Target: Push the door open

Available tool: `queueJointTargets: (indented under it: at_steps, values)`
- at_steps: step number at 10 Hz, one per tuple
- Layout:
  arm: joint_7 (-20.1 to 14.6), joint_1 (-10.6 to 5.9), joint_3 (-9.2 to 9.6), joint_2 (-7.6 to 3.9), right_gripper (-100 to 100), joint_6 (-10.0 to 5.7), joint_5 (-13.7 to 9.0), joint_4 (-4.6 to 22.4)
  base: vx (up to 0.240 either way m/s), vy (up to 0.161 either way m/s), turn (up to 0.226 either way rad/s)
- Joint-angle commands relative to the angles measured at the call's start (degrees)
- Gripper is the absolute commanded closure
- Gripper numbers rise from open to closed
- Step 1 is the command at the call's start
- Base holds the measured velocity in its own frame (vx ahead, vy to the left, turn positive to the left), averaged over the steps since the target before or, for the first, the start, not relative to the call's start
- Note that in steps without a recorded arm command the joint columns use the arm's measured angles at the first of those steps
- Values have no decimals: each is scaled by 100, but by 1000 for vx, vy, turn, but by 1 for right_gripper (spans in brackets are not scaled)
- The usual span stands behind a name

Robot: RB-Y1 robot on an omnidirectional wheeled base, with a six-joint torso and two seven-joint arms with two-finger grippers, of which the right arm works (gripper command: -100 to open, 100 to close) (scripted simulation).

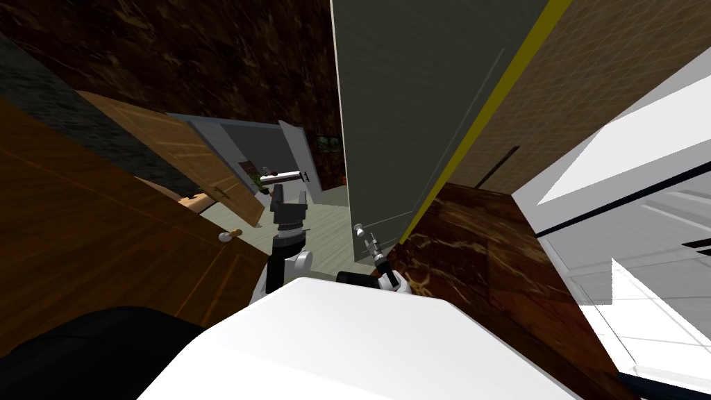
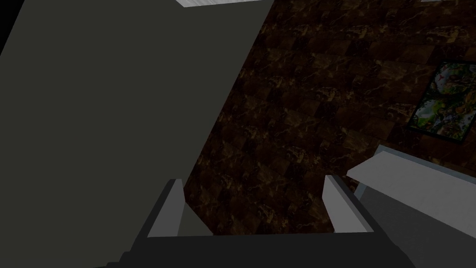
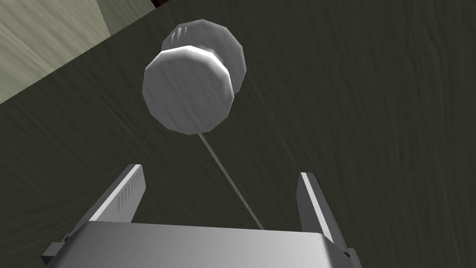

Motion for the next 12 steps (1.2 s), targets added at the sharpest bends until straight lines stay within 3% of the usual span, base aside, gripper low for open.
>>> queueJointTargets:
  at_steps: [1,4,6,12]
  values:
    - [-286,28,68,32,-100,4,-177,-15,-46,-46,94]
    - [-618,51,113,54,-100,9,-294,-35,-32,-38,33]
    - [-995,98,204,102,-100,20,-526,-75,-34,-38,77]
    - [-1797,164,335,187,-100,36,-860,-132,-36,-33,43]
